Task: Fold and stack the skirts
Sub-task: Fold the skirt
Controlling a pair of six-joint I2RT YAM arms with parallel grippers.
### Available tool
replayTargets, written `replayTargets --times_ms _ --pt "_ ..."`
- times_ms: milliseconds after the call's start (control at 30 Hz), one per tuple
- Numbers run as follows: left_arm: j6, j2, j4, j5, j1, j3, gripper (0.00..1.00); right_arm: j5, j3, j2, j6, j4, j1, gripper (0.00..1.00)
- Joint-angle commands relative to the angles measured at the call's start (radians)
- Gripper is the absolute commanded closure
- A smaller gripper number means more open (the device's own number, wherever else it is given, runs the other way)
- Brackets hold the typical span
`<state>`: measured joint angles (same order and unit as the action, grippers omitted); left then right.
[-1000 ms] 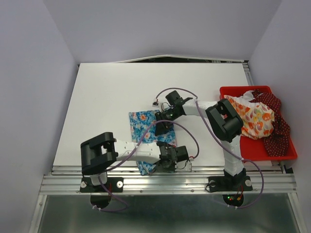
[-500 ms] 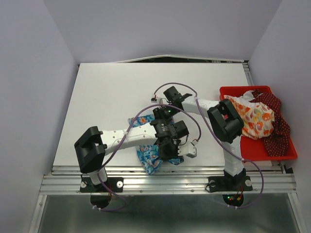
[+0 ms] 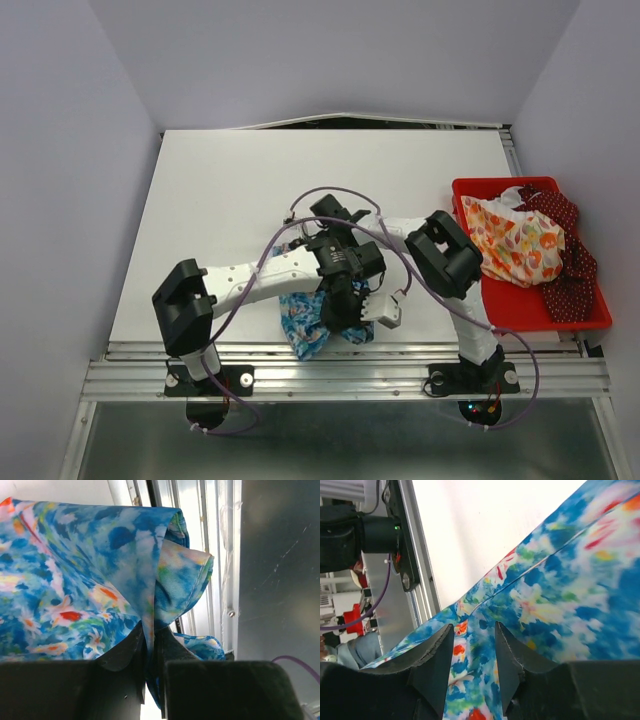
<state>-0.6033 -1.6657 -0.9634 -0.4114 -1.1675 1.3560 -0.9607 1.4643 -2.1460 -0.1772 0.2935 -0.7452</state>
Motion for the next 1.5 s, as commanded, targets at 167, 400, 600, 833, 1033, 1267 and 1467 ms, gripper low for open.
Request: replayTargets --times_ms 167,400,600,833,1033,1267,1467 --pt "-0.111 0.015 -0.092 0.013 0.101 0.147 1.00 -0.070 -0.099 -0.097 -0.059 -0.100 -0.057 0.58" --pt "-0.138 0.012 -0.116 -0.067 0.103 0.127 1.00 -0.020 0.039 0.001 -0.039 -0.031 -0.017 0.52" --pt "-0.128 0.027 -0.120 -0.104 0.094 0.106 1.00 0.099 0.324 -0.063 0.031 0.136 0.145 0.46" --pt "-0.127 0.023 -0.117 -0.101 0.092 0.107 1.00 0.279 0.500 -0.178 0.166 0.269 0.237 0.46" --pt "-0.154 0.006 -0.141 -0.102 0.094 0.143 0.97 0.247 0.472 -0.233 0.268 0.329 0.237 0.44" --pt "-0.193 -0.012 -0.158 -0.066 0.123 0.196 0.95 0.156 0.335 -0.230 0.305 0.320 0.193 0.52" --pt "-0.260 -0.025 -0.158 -0.027 0.183 0.203 0.92 0.122 0.237 -0.192 0.324 0.311 0.158 0.58"
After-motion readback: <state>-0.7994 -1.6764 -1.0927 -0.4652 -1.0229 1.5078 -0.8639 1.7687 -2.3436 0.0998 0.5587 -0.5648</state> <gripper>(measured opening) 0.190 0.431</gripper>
